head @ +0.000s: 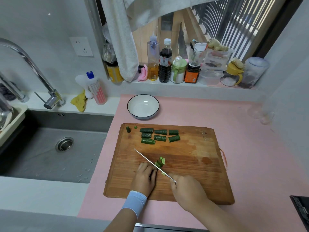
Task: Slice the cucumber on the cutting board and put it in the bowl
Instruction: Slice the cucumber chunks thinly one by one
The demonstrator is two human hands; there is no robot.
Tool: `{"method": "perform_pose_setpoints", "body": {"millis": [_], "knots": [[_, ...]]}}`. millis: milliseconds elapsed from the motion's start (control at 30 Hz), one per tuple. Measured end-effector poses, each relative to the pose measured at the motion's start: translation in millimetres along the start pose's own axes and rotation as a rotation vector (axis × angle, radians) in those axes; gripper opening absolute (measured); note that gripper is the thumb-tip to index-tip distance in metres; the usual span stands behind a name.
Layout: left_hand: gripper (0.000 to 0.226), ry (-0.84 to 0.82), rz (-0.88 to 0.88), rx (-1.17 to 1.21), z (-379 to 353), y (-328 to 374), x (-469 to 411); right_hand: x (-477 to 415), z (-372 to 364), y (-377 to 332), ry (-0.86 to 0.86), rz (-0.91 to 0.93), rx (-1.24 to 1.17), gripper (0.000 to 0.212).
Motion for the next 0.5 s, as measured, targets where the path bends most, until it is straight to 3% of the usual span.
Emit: {"method": "perform_pose_setpoints", "body": {"millis": [267,500], "knots": [[0.006,-0.014,0.017,-0.015,-2.7,-2.6,2.6,-12.4,-3.1,-8.8,-0.066,-0.044,0.032,0.024],[0.013,-0.022,-0.005,-0.026,1.2,1.8,2.9,-14.9,-1.1,-7.1,-0.08,-0.051,0.032,0.026]]}}
Point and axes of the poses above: each hand's wrist, its own x-axis away from the middle knuckle, its own z-axis out of the back of the hand, y = z × x, the point moved 2 cm from there along -x, towards the middle knuckle, and after that the axes turned 11 degrees about -z, right-handed, at the moved point
